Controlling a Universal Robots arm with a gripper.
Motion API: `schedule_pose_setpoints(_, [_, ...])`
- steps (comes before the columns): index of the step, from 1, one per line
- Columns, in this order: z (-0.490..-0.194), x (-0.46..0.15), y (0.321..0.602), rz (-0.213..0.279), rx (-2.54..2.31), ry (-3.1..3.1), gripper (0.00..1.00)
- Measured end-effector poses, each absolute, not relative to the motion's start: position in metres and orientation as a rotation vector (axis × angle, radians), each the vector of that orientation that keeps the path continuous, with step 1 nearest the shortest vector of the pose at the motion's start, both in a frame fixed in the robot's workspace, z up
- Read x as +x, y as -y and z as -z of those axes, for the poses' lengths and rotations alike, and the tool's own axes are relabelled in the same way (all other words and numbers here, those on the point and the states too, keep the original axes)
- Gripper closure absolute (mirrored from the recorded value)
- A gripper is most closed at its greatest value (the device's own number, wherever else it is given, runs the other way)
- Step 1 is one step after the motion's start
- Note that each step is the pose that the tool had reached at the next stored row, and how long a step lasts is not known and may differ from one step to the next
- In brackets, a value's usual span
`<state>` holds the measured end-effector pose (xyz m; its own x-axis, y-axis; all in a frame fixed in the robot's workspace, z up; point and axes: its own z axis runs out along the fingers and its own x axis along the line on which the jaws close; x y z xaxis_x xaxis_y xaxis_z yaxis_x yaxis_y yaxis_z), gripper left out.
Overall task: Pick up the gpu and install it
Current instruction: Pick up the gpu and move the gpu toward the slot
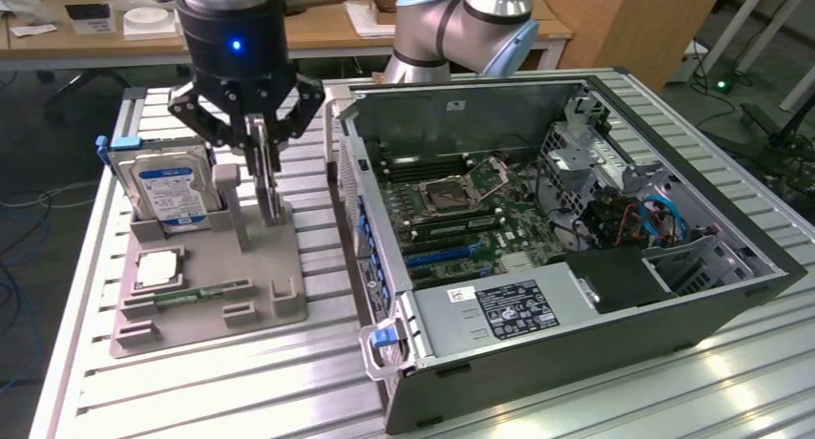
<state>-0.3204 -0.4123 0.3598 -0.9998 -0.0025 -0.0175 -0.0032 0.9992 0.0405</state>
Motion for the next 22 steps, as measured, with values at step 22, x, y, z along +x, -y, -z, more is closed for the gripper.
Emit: schedule_pose_setpoints(22, [-0.411, -0.32, 0.412, -0.064, -0.005, -3.125, 0.72])
